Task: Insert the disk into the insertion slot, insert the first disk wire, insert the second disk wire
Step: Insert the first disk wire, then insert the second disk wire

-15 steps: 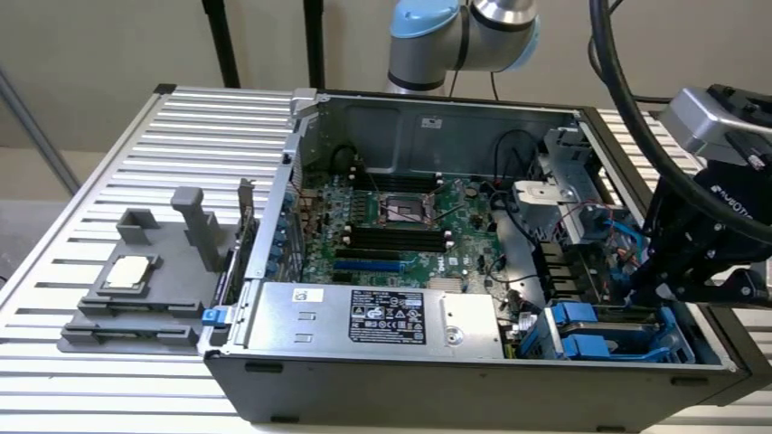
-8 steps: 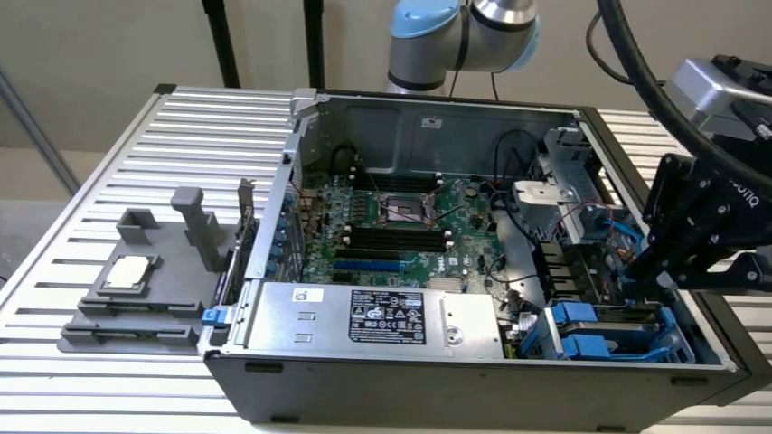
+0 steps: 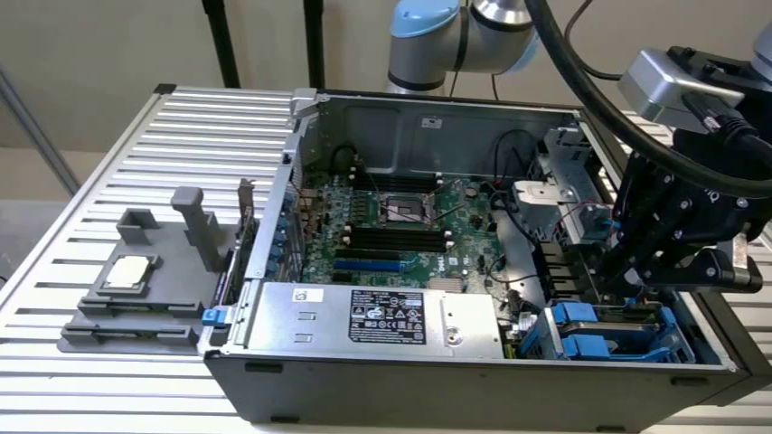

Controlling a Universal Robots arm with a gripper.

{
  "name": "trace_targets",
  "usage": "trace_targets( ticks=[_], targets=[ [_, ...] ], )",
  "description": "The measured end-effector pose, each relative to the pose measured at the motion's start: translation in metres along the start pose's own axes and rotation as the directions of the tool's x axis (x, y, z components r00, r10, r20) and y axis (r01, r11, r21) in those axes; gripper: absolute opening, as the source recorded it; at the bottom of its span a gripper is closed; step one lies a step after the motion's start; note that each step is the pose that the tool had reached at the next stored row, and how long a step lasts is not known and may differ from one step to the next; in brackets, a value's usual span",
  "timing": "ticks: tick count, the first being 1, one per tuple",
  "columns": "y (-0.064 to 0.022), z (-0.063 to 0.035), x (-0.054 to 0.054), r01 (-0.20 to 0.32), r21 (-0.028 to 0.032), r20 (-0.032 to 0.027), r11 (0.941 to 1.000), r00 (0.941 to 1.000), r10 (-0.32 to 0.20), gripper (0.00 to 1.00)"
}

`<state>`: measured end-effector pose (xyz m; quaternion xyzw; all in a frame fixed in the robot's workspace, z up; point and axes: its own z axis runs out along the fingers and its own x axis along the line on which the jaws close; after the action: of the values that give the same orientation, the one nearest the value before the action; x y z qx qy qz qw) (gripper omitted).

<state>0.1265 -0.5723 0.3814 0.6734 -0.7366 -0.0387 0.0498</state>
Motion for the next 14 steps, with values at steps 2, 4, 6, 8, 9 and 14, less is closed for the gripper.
trace_targets(
  ticks=[2,4,6,8,9,14],
  targets=[
    [0.0000,0.0000,0.0000,0.002,0.0000,-0.0002,1.0000,1.0000,-0.002,0.24],
    [0.0000,0.0000,0.0000,0.003,0.0001,-0.0003,1.0000,1.0000,-0.003,0.24],
    [0.0000,0.0000,0.0000,0.003,0.0001,-0.0004,1.0000,1.0000,-0.003,0.24],
    [0.0000,0.0000,0.0000,0.004,0.0001,-0.0006,1.0000,1.0000,-0.004,0.24],
    [0.0000,0.0000,0.0000,0.004,0.0001,-0.0006,1.0000,1.0000,-0.004,0.24],
    [-0.0003,-0.0002,-0.0020,0.005,0.0002,-0.0009,1.0000,1.0000,-0.005,0.24]
  ],
)
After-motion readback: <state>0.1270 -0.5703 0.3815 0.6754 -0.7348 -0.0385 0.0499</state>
